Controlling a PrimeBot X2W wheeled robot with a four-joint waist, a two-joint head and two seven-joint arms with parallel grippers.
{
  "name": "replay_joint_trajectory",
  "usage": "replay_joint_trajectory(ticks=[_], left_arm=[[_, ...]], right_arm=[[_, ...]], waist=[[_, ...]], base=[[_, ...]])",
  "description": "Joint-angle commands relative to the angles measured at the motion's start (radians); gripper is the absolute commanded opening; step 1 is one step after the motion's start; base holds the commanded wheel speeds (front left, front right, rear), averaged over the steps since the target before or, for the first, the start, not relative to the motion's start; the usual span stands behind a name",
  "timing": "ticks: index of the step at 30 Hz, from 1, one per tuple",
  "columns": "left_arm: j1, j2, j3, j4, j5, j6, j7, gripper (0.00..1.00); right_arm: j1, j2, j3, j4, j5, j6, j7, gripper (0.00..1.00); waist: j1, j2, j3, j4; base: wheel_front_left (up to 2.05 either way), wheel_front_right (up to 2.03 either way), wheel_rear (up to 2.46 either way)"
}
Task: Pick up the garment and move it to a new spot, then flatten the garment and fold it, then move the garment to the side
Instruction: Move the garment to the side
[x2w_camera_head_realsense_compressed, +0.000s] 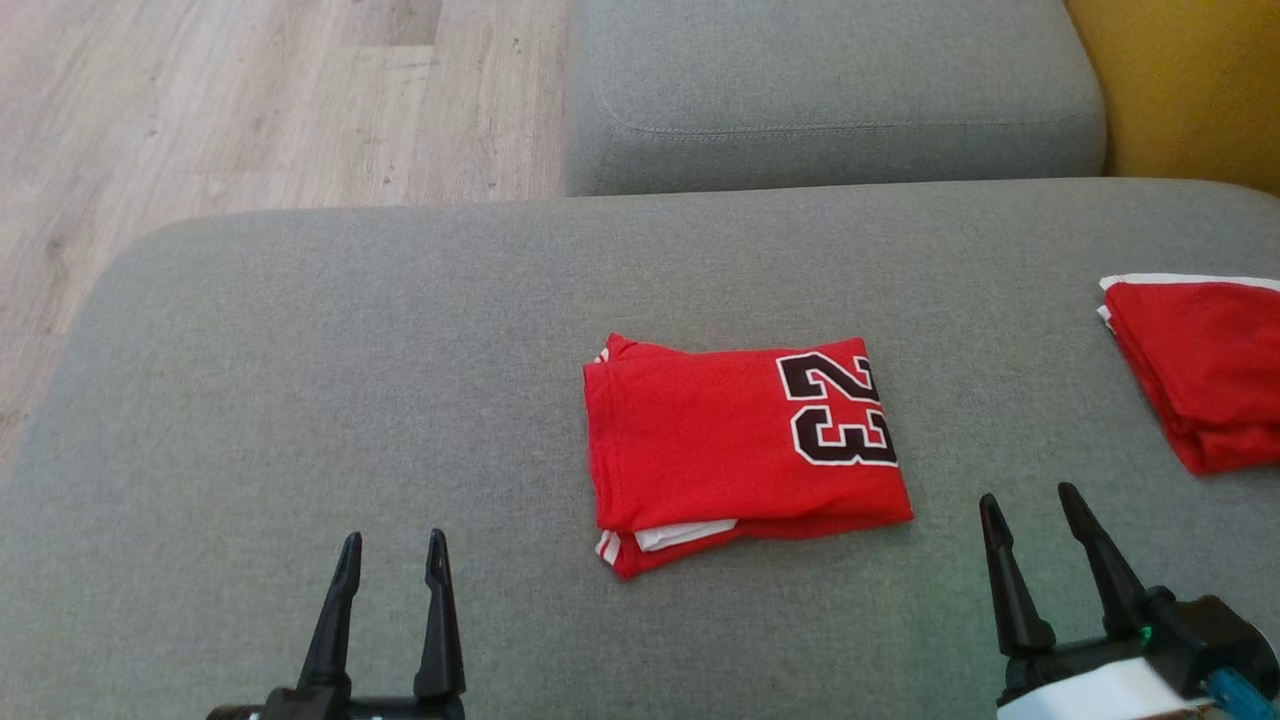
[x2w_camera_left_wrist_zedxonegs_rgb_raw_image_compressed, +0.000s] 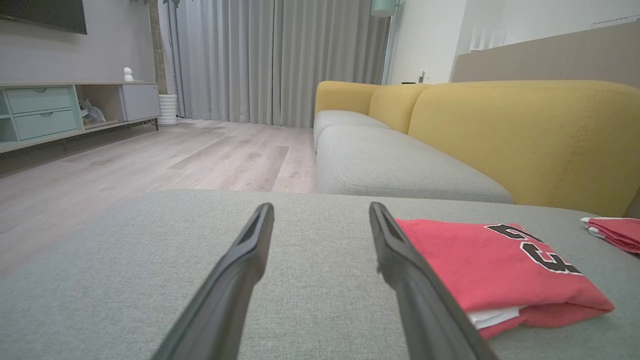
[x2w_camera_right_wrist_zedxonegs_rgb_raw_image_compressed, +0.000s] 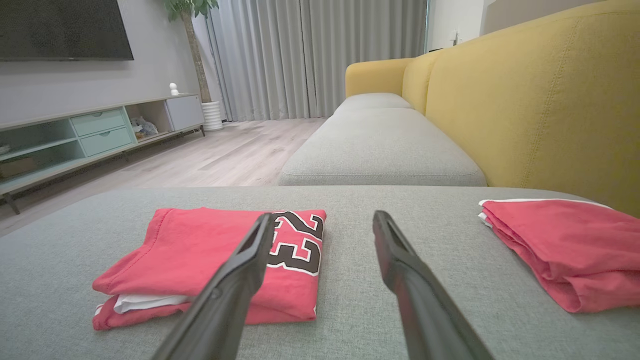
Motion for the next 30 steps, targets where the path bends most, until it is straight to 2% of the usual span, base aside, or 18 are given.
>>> replay_joint_trajectory(ticks=[1, 23, 30], left_arm=[[-0.031, -0.006, 0.037, -0.024, -0.005, 0.006, -0.005, 1.00], [-0.038, -0.006, 0.041, -0.020, -0.024, 0.012, -0.005, 1.00], [-0.045, -0.006, 0.027, -0.030, -0.018, 0.004, -0.005, 1.00]], right_arm=[[-0.017, -0.006, 0.011, -0.036, -0.009, -0.001, -0.013, 1.00], [-0.020, 0.014, -0.018, -0.011, -0.020, -0.001, -0.013, 1.00], [-0.060, 0.025, -0.052, 0.062, -0.027, -0.001, -0.014, 1.00]], waist=[[0.0001, 0.0000, -0.002, 0.003], [0.0001, 0.0000, 0.014, 0.024], [0.0001, 0.0000, 0.051, 0.048]], base=[[0.00, 0.00, 0.00], [0.00, 0.00, 0.00], [0.00, 0.00, 0.00]])
